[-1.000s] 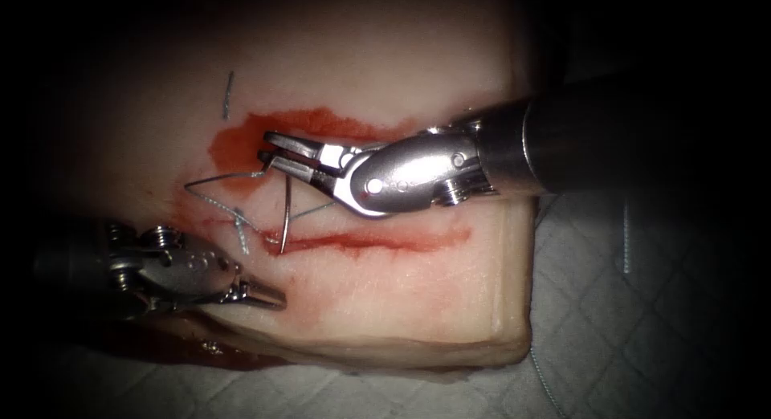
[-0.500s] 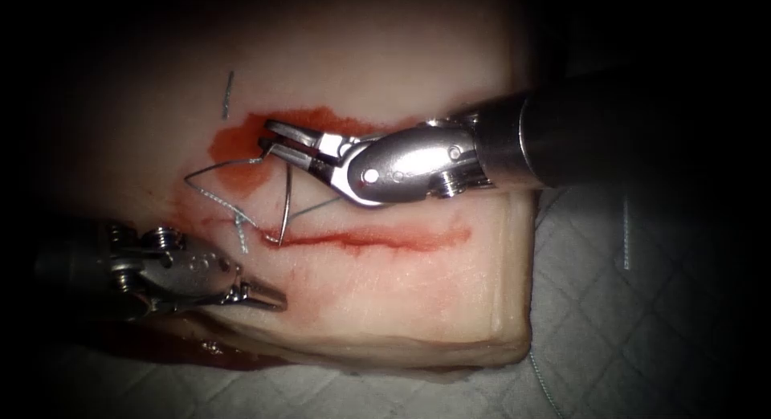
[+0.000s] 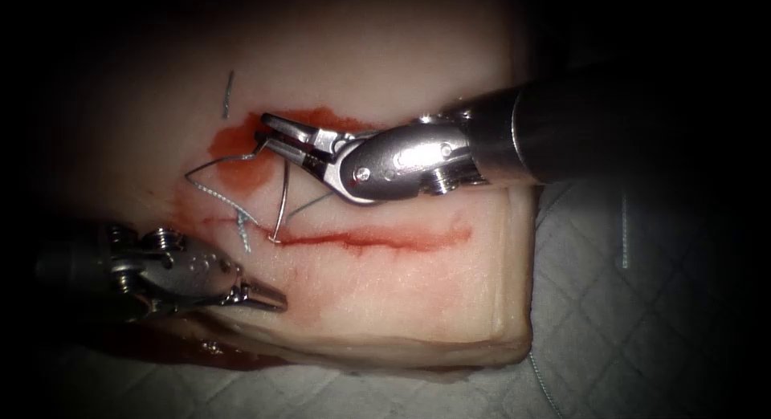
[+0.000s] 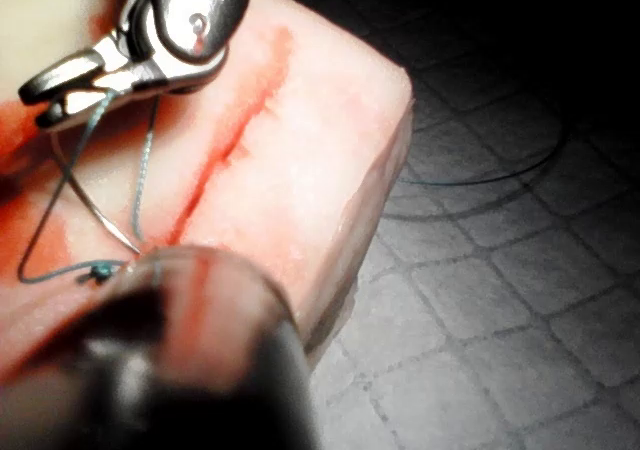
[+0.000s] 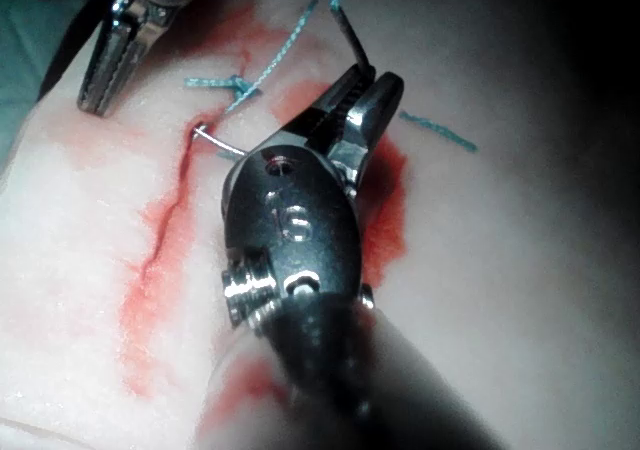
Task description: Wound Closure
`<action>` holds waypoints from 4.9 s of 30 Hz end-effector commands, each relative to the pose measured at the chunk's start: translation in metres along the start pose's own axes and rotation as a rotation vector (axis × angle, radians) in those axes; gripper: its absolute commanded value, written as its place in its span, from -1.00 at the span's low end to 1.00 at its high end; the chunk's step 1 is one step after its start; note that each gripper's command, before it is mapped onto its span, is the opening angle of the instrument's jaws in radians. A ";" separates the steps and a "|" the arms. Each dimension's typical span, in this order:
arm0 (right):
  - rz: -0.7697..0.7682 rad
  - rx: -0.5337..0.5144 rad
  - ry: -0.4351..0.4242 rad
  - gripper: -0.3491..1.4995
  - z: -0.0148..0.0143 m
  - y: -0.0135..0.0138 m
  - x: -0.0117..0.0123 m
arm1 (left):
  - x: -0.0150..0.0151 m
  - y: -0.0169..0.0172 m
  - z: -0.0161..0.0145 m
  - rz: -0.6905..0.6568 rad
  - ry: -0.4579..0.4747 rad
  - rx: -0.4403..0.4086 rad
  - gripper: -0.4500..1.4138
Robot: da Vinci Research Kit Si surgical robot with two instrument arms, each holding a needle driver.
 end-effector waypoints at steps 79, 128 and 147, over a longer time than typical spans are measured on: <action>0.393 0.167 0.003 -1.00 -0.0005 0.0003 0.0016 | 0.0009 0.0003 0.0014 -0.017 0.026 -0.015 -1.00; 0.728 0.186 -0.026 -1.00 -0.0010 0.0012 0.0023 | 0.0026 0.0019 -0.0017 -0.071 0.071 -0.040 -1.00; 0.925 0.236 0.046 -1.00 -0.0017 0.0023 0.0028 | 0.0027 0.0022 -0.0075 0.032 0.043 0.045 0.10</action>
